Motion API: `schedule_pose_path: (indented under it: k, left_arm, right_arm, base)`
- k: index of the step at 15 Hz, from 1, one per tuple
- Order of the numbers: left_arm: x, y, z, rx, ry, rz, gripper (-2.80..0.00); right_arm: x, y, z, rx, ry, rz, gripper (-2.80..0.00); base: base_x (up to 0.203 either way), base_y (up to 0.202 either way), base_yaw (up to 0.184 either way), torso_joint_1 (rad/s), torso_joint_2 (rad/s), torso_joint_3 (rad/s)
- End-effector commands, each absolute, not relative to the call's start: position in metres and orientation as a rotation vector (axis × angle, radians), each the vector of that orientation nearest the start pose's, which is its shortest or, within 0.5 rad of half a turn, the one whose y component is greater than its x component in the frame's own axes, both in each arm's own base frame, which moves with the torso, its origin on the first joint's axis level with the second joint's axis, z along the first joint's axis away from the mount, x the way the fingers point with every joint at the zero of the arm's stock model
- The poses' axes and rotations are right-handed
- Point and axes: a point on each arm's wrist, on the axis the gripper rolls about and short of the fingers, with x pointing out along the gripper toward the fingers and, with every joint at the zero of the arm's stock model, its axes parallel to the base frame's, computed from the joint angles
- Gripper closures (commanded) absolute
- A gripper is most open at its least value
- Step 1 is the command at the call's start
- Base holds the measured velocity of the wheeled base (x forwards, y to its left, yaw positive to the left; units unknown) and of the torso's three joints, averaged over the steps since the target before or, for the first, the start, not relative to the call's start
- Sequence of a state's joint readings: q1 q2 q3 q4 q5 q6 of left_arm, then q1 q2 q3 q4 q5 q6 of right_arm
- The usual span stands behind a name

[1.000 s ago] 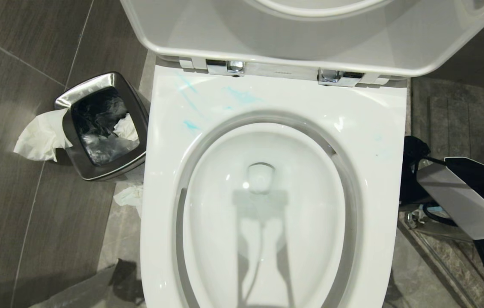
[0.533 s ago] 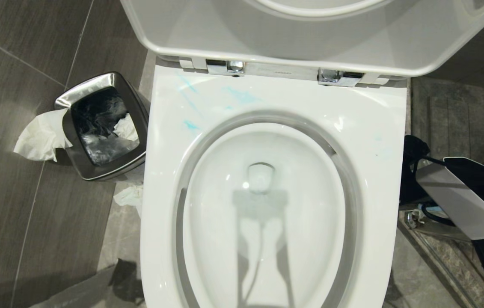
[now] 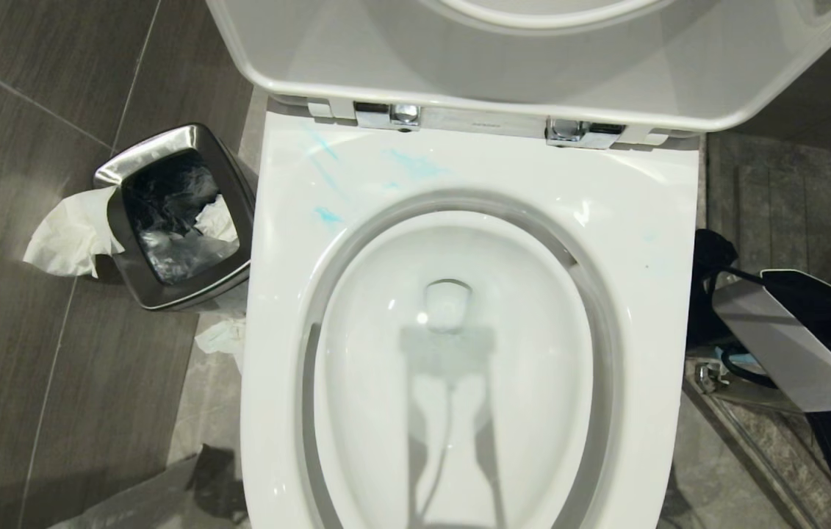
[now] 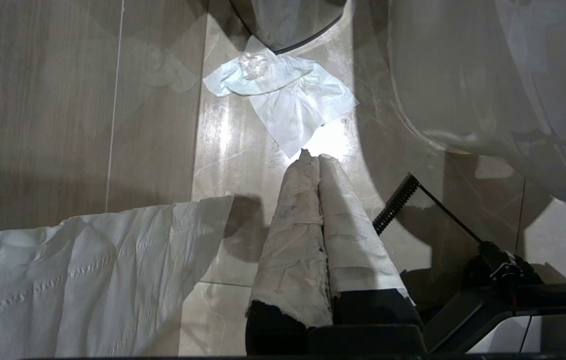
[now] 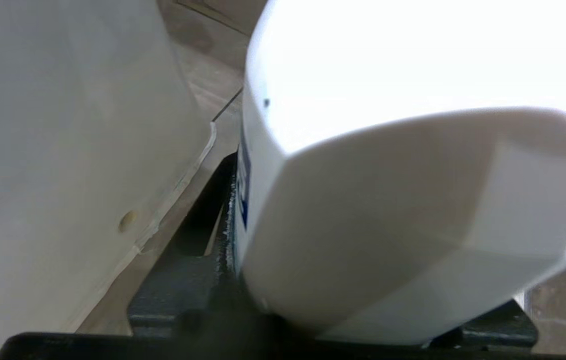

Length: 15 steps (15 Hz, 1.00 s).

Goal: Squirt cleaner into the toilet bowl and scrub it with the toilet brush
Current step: Pour in the cleaning agent

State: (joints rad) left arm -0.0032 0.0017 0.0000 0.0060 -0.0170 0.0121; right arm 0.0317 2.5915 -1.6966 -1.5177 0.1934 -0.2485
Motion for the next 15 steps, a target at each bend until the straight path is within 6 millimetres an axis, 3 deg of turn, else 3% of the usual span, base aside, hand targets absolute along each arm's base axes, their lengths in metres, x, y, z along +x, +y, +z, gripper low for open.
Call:
schedule_pose_path:
  k: [1,9,15]
  left_arm:
    - [-0.023,0.000,0.074,0.012,0.009,-0.020,0.00]
    - [-0.022,0.000,0.074,0.012,0.011,-0.020,0.00]
    - [-0.022,0.000,0.074,0.012,0.011,-0.020,0.00]
  right_arm:
    - [0.506,0.018,0.133,-0.292,-0.673,0.132,0.00]
    - [0.488,0.006,0.168,-0.271,-0.701,0.111,0.00]
    - [0.455,0.001,0.205,-0.249,-0.698,0.111,0.00]
  base:
    - [0.000,0.000,0.000,0.000,0.00,0.000]
    - [0.000,0.000,0.000,0.000,0.00,0.000]
    - [0.000,0.000,0.000,0.000,0.00,0.000]
